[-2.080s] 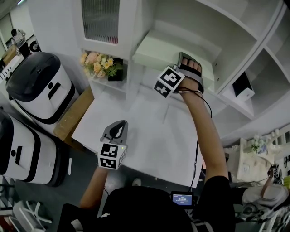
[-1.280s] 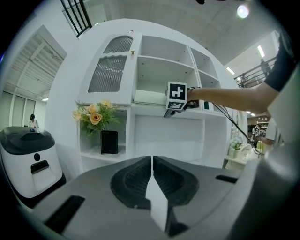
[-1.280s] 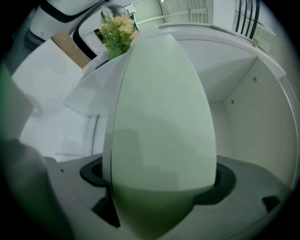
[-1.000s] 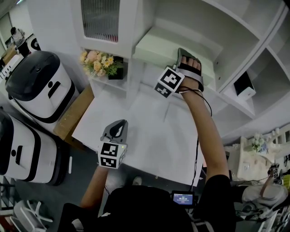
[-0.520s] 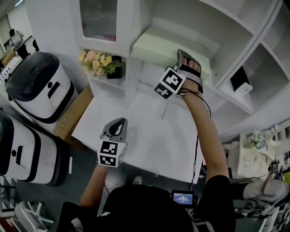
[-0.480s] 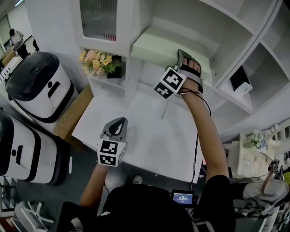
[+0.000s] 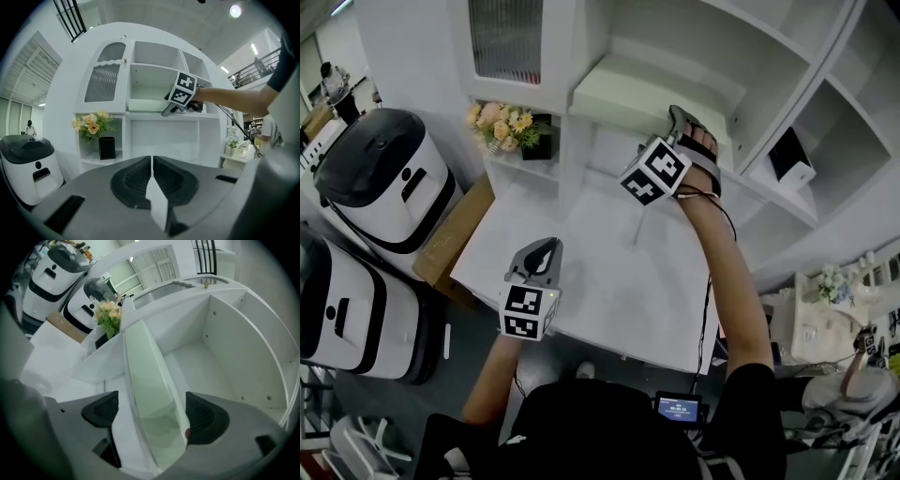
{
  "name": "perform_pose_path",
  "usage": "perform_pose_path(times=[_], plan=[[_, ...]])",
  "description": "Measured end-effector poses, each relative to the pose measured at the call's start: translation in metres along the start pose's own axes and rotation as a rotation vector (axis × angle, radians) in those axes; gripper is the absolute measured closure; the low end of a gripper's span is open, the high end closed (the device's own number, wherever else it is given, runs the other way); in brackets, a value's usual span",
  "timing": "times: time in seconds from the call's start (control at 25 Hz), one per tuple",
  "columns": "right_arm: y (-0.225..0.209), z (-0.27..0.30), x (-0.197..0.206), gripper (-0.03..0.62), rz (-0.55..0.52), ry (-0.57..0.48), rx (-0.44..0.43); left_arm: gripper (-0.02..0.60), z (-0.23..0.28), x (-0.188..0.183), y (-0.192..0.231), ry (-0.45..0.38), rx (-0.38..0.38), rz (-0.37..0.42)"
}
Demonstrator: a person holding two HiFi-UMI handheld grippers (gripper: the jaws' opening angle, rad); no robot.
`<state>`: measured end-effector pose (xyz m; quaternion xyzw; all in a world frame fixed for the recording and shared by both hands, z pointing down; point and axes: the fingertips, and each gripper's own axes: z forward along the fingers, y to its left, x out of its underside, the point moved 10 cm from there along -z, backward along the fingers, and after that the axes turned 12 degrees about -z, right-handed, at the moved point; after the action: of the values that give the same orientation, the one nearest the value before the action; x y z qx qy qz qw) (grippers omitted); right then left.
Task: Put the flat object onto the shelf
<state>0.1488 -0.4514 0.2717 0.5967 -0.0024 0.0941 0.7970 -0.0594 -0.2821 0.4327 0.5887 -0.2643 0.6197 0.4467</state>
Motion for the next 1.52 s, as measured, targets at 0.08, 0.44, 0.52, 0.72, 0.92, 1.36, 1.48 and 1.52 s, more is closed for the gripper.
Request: perform_pose_path(times=[0.08,0.44,0.52,0.72,0.92,1.36,1.48,1.52], plan=[[0.001,-0.007,0.001,0.145,0.032,-0.008,-0.016,0.566,-0.003,-0.001,-0.002,-0.003,0.003,0.005],[0.012,-0.038,0.004,0.149,0.093,-0.036,-0.047,0.566,-0.017,-0.002,-0.008,-0.017,0.007,0.019],[0.013,-0.046,0.004,0.167,0.107,-0.041,-0.038,0.566,-0.02,-0.001,-0.007,-0.022,0.004,0.029],[0.016,-0.07,0.007,0.233,0.144,-0.061,-0.016,0.566,-0.031,-0.003,-0.008,-0.025,0.01,0.032],[0.025,-0.097,0.004,0.295,0.216,-0.104,-0.02,0.566,-0.044,-0.008,-0.006,-0.043,0.013,0.045],[0.049,-0.148,0.0,0.391,0.352,-0.142,-0.027,0.566,-0.075,-0.016,-0.006,-0.053,0.047,0.074],[0.057,-0.162,-0.001,0.418,0.401,-0.15,-0.029,0.566,-0.086,-0.019,-0.009,-0.049,0.07,0.069],[0.061,-0.167,-0.002,0.427,0.414,-0.15,-0.029,0.566,-0.089,-0.02,-0.009,-0.05,0.075,0.069]])
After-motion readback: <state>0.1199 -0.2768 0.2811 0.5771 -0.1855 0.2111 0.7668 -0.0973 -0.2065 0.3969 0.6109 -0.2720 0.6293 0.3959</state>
